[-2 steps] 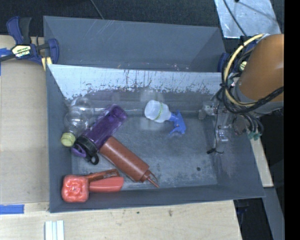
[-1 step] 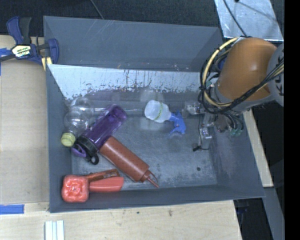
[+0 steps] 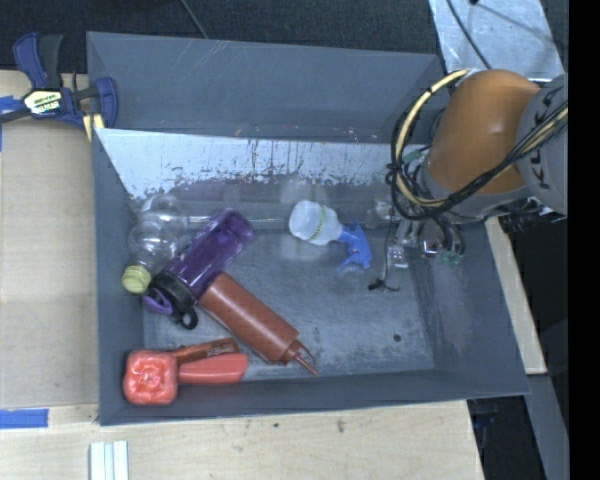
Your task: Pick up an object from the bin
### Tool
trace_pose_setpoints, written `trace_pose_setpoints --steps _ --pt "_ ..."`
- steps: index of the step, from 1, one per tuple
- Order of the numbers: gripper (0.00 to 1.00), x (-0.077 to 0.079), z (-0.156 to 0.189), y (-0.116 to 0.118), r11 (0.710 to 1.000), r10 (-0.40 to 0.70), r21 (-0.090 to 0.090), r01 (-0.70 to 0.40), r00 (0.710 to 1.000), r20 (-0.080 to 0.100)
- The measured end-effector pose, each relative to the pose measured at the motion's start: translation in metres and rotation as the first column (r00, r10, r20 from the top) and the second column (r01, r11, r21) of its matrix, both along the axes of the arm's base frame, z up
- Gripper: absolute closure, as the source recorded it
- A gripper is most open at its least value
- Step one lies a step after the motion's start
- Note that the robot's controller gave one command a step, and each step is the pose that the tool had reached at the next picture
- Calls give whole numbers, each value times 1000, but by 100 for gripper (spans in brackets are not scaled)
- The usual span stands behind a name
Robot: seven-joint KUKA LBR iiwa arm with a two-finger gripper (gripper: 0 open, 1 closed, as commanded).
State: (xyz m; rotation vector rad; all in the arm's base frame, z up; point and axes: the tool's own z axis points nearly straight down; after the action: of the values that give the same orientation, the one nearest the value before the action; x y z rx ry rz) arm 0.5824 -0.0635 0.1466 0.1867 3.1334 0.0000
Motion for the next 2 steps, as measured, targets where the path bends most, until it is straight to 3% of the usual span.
trace_pose_setpoints --steps 1,2 --pt "0 25 -22 12 995 -105 0 105 995 3" --pt "0 39 -78 20 996 -88 0 88 996 -3"
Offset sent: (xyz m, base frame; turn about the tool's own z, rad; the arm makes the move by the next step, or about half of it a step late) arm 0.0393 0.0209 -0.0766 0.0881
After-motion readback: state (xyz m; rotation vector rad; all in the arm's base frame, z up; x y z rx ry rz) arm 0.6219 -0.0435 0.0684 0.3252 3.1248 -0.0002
